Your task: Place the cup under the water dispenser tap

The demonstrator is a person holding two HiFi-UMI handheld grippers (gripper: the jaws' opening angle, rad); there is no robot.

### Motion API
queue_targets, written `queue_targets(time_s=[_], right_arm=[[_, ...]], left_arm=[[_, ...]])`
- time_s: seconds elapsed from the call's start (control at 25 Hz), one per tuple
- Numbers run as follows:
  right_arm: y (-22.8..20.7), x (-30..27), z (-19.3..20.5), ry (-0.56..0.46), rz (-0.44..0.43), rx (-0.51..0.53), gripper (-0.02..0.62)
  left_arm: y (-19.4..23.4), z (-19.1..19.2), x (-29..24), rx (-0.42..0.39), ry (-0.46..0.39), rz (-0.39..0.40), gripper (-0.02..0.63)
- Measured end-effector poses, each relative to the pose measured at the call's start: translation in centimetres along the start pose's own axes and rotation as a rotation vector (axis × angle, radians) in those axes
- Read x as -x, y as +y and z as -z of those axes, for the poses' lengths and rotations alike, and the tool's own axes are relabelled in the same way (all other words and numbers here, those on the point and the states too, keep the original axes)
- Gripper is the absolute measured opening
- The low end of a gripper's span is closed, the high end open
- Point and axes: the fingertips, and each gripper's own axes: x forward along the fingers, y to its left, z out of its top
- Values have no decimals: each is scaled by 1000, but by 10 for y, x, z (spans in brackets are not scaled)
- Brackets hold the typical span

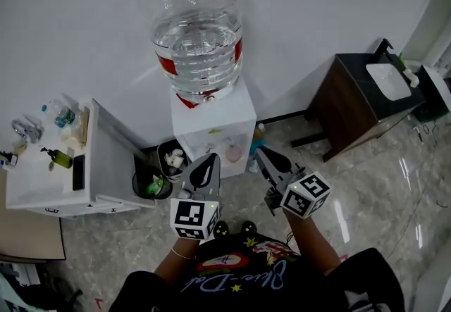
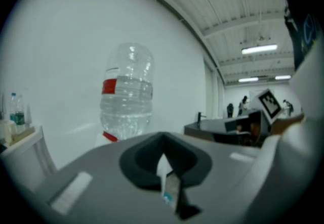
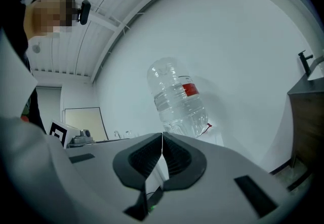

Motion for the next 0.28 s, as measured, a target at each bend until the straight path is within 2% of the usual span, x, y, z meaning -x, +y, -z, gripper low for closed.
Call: queue_targets(time_s=[0.16,0.28], right_arm=[[3,-3,6,17,-9,-3,14],[3,-5,16,47,-10,-8,14]], left_arm=[[7,-2,3,1,-5,-19,-3],[9,2,1,13,-2,-5,-3]])
